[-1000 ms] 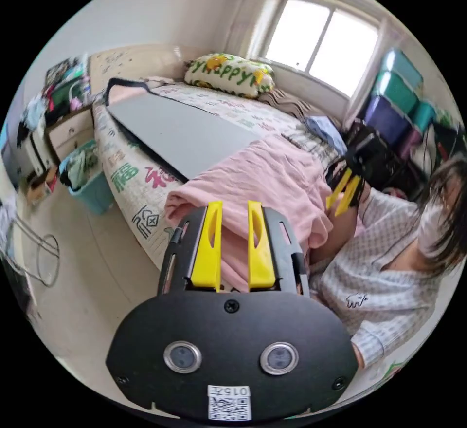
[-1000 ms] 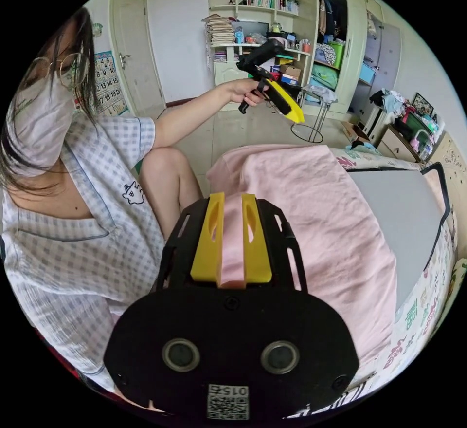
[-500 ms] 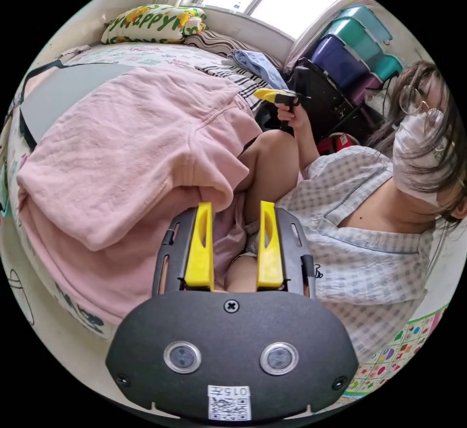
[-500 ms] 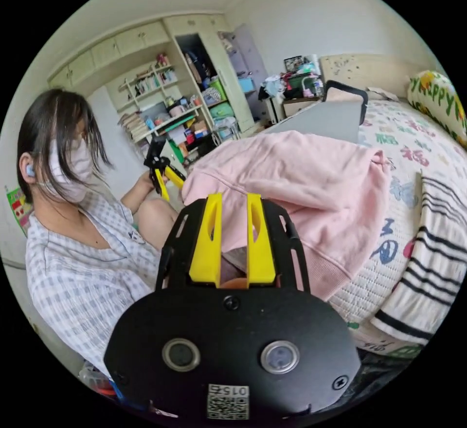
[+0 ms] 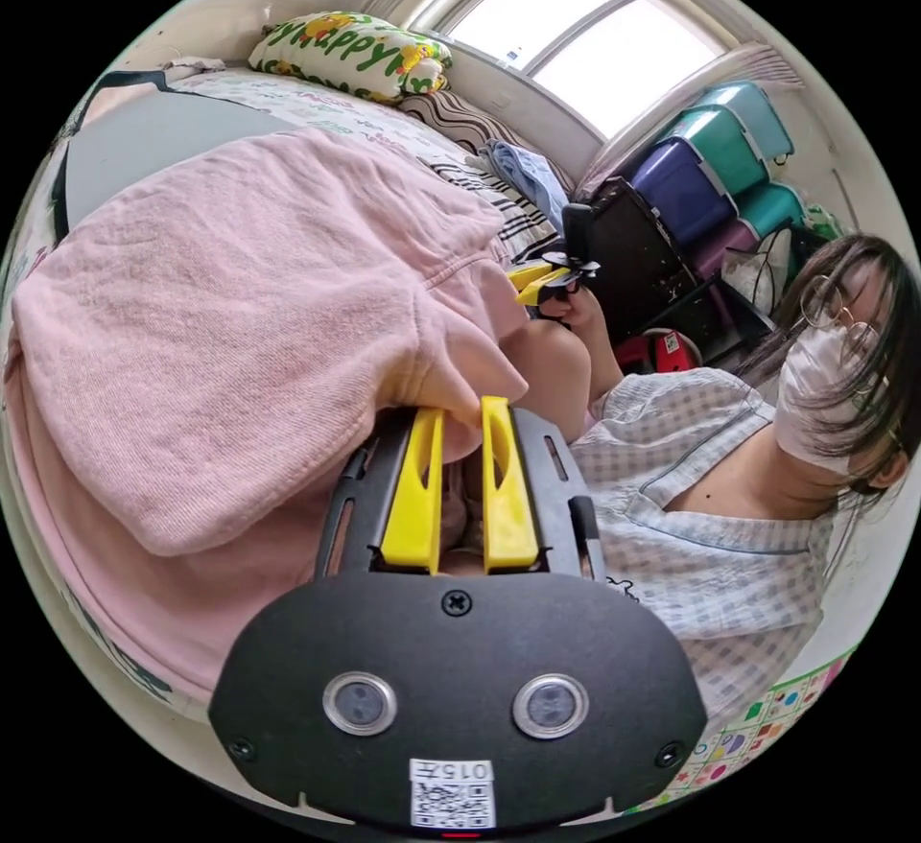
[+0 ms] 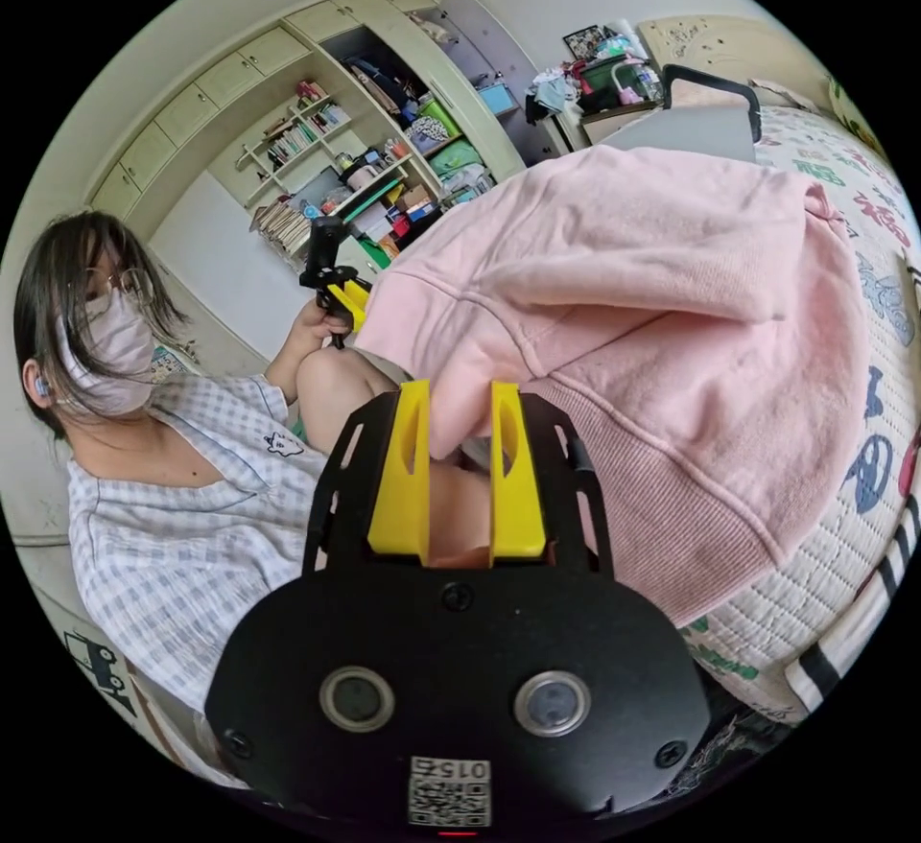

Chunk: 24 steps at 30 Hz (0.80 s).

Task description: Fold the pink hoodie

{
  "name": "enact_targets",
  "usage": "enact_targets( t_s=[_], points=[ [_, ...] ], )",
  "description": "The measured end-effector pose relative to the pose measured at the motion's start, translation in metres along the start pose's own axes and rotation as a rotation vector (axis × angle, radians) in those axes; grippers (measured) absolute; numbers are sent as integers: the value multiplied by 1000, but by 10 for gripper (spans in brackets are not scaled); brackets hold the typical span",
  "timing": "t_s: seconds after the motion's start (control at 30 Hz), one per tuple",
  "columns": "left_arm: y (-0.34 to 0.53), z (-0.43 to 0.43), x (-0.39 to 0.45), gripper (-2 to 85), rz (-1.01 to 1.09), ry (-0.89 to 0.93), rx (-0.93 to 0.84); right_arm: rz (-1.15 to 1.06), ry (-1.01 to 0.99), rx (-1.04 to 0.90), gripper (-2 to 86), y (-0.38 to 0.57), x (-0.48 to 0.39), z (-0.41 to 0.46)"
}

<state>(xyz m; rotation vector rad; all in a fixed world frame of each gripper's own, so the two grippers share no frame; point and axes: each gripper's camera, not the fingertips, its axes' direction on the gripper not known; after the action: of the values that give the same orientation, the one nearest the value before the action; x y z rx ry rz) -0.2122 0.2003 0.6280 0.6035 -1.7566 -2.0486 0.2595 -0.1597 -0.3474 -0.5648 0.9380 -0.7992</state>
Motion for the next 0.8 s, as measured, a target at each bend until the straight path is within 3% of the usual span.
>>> enact_targets(
  t_s=[0.2, 0.27, 0.33, 0.8],
  points=[
    [12, -26, 17, 14, 134, 85, 193, -26, -79, 134, 30, 9, 11, -32],
    [17, -21, 12, 10, 95, -7, 128, 2, -120, 198, 20, 16, 24, -47],
    [19, -4, 4, 9, 44, -173, -1, 56, -36, 141, 16, 19, 36, -43],
    [26, 14, 57, 15, 84, -218, -48, 104, -69, 132, 10, 42, 69, -53]
  ],
)
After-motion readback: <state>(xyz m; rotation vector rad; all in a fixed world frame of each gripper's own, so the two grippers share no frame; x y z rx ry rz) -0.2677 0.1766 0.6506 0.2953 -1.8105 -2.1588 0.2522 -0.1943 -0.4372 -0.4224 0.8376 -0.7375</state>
